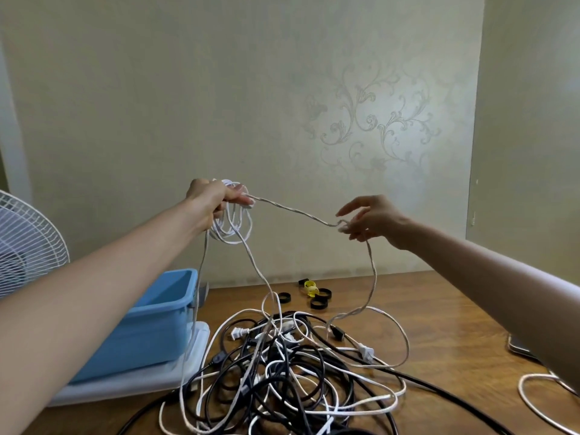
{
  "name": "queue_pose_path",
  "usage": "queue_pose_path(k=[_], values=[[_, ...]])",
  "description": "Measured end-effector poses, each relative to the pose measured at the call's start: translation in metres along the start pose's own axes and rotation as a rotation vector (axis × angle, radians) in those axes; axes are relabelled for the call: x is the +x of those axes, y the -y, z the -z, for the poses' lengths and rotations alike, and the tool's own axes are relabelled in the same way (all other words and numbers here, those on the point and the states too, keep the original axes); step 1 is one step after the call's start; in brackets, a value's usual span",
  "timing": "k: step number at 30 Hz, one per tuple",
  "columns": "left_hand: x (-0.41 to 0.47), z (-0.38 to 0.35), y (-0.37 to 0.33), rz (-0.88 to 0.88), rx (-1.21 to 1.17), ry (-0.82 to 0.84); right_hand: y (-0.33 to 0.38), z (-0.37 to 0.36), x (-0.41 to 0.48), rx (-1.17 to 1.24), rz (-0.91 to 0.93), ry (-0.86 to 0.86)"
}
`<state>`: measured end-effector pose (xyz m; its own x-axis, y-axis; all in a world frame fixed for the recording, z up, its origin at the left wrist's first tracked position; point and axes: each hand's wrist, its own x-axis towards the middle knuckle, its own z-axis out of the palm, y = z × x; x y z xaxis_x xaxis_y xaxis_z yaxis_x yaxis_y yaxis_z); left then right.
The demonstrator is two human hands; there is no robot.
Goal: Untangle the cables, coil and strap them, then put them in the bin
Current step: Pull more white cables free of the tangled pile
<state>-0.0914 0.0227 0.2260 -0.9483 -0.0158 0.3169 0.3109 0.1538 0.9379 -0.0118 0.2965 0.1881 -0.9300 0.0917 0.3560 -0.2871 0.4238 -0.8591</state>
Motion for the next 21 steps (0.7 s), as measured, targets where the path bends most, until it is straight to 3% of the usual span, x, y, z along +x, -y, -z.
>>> queue_pose_path(k=[3,6,11,13,21], values=[[0.006,0.011,0.003,-0.018,0.052,-0.049,-0.003,0.005,0.001,-0.034,0.027,-0.059],[0.01,0.015,0.006,-0.03,0.066,-0.074,0.001,0.002,-0.001,-0.097,0.063,0.062],[0.019,0.025,-0.004,-0.074,0.01,-0.149,0.021,0.009,0.002,0.152,0.064,0.316],[0.018,0.026,-0.011,-0.085,-0.022,-0.185,0.033,0.014,0.003,0.124,0.098,0.388],[0.021,0.038,-0.009,0.055,-0.149,-0.233,0.03,0.007,0.008,-0.226,0.146,0.188]])
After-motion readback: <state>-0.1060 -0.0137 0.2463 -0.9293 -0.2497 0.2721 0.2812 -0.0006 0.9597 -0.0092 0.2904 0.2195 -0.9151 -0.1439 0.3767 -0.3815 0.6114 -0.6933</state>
